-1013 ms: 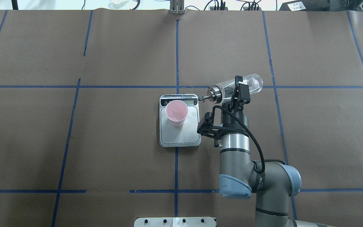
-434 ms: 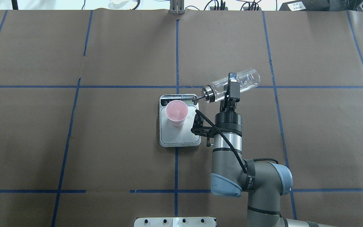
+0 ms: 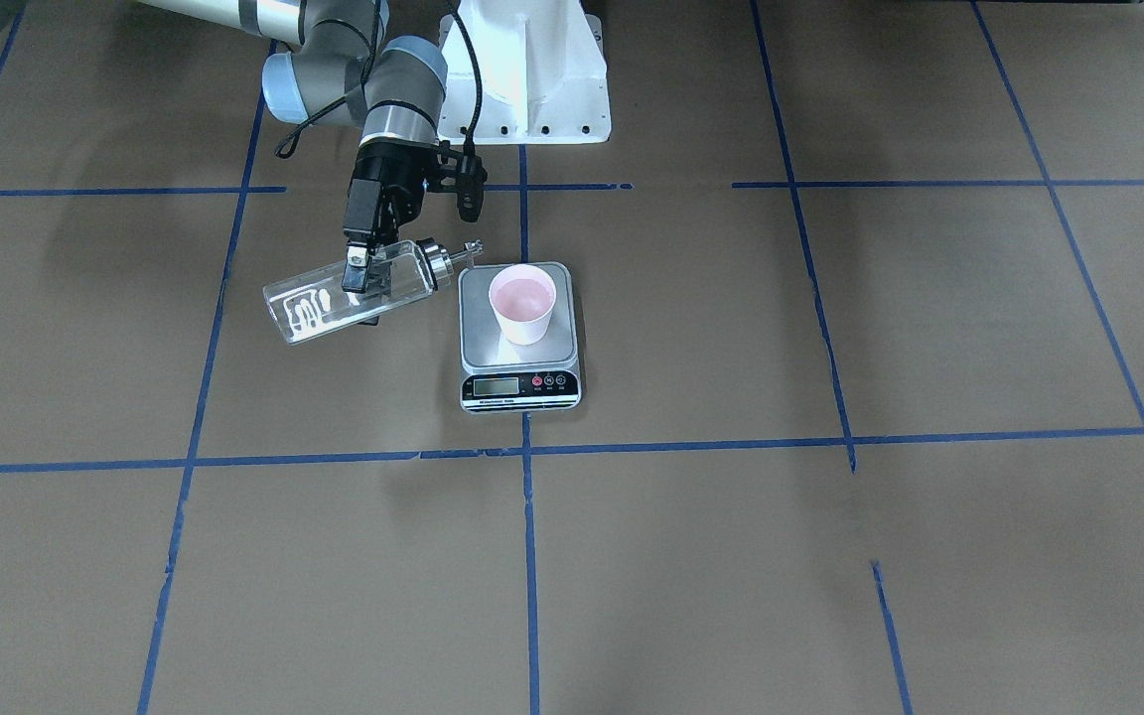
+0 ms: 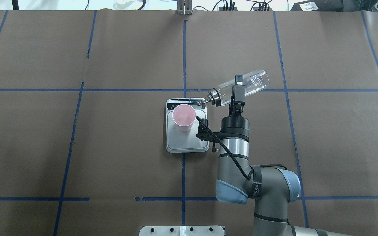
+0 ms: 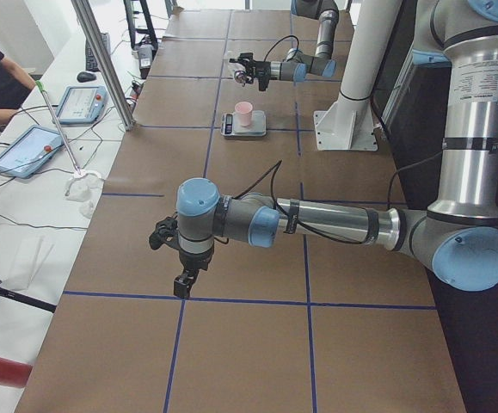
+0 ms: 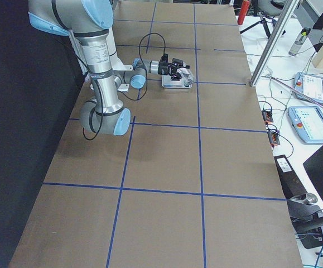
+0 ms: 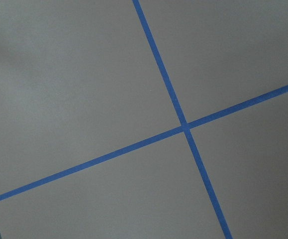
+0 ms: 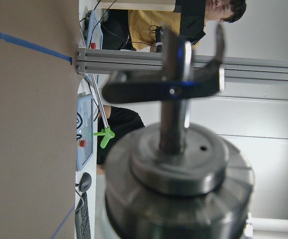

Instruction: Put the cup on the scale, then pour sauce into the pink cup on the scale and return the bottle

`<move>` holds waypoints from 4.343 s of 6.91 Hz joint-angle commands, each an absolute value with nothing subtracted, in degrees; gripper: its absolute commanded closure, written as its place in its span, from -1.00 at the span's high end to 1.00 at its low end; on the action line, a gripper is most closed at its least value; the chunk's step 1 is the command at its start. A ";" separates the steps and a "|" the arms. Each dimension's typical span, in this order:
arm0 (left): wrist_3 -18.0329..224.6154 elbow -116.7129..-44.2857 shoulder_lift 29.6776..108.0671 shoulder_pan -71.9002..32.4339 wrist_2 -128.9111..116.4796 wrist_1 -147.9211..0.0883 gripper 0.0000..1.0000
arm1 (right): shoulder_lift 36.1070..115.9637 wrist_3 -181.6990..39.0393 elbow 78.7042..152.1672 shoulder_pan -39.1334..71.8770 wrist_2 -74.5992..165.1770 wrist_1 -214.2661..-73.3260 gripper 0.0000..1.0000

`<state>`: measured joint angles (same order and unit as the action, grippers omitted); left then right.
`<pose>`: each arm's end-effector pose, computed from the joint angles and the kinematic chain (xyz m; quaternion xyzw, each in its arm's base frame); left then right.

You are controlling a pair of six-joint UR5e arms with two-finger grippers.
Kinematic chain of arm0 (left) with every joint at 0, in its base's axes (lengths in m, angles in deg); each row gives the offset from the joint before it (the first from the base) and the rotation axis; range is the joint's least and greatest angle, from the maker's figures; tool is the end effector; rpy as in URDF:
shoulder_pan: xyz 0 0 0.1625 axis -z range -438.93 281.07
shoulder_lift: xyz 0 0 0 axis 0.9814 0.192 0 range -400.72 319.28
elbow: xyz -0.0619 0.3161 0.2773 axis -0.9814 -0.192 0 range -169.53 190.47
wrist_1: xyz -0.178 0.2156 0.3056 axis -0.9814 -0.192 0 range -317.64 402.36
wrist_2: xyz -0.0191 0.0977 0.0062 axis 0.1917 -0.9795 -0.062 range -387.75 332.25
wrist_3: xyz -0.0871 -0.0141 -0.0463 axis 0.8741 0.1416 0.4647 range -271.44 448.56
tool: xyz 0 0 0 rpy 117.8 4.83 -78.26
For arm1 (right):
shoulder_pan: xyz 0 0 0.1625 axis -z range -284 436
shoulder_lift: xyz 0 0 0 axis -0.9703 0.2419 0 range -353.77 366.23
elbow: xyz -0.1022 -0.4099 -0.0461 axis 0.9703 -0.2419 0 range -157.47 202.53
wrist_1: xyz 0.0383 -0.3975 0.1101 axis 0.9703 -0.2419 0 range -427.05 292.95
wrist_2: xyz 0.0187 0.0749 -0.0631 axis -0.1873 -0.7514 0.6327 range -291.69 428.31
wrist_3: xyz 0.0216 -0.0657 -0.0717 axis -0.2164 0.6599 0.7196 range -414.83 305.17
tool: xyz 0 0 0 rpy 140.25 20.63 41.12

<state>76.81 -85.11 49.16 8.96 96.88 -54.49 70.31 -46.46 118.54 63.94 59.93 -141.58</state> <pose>-0.0581 -0.5070 0.6090 0.1270 0.2862 0.1462 0.9384 -0.5352 -0.3515 0.2737 0.5913 0.3180 -0.2824 0.6853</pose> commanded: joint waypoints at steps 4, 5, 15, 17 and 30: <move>76.70 -85.07 49.02 8.96 96.79 -54.40 1.00 | 67.05 -33.67 115.18 62.91 65.75 -142.37 -1.00; 76.70 -85.07 49.10 8.96 96.88 -54.40 1.00 | 67.05 -32.95 114.03 62.91 67.07 -142.37 -1.00; 76.70 -85.15 49.80 8.96 96.79 -54.32 1.00 | 67.22 -26.08 114.29 62.99 70.33 -141.67 -1.00; 76.70 -85.15 49.81 8.96 96.79 -54.32 1.00 | 67.75 -26.70 113.85 63.34 69.46 -135.57 -1.00; 76.78 -85.59 49.80 8.96 97.23 -54.05 1.00 | 70.38 -67.65 111.56 64.40 54.97 -116.58 -1.00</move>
